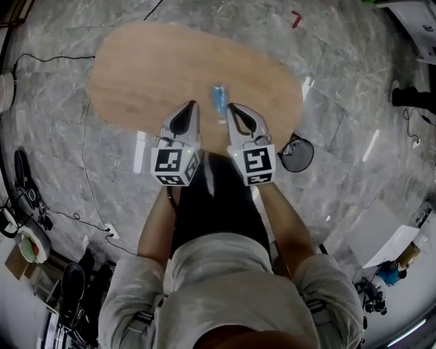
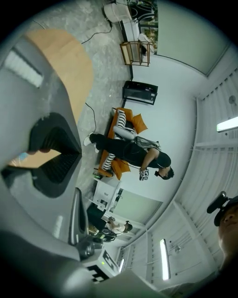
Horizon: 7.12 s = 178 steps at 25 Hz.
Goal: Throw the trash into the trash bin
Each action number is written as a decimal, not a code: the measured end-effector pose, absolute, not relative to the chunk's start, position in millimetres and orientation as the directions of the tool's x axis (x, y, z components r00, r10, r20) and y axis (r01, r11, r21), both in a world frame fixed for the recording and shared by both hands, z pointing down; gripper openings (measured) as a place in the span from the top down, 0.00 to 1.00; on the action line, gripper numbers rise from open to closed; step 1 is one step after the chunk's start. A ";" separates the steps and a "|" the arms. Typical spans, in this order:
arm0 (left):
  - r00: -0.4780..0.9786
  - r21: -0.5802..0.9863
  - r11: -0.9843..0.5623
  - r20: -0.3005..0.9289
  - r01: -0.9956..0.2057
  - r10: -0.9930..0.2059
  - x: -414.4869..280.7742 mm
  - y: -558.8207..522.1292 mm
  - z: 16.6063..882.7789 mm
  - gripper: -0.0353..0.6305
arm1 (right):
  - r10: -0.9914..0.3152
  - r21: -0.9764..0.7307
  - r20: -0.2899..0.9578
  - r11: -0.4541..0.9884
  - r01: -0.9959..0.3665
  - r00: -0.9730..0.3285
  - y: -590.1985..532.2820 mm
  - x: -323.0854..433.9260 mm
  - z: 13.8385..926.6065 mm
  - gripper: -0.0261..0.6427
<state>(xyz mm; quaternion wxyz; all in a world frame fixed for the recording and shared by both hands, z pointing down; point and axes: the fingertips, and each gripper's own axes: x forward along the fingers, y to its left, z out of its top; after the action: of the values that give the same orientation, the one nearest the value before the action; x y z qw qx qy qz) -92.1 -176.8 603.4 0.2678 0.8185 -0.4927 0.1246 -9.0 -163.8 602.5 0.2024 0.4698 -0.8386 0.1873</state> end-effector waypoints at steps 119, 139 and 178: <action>0.954 0.291 -0.920 0.218 -0.264 -0.205 148.4 -58.5 378.6 0.92 | -0.879 0.094 0.335 -0.326 -0.941 0.338 -6.6 179.9 358.6 0.92; 0.955 0.286 -0.945 0.289 -0.157 -0.072 356.3 191.1 406.8 0.92 | -0.824 0.048 0.352 -0.457 -0.888 0.444 243.5 388.3 390.5 0.92; 0.791 0.366 -0.860 0.608 -0.356 -0.069 426.0 175.2 808.1 0.92 | -0.704 -0.007 0.684 -0.268 -0.964 0.191 218.2 465.7 813.7 0.92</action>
<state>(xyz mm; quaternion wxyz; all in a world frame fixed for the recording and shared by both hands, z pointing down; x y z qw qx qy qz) 426.0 175.2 808.1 0.2378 0.9159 -0.1161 0.3019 465.7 218.2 813.7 0.2203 0.7395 -0.5637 0.2949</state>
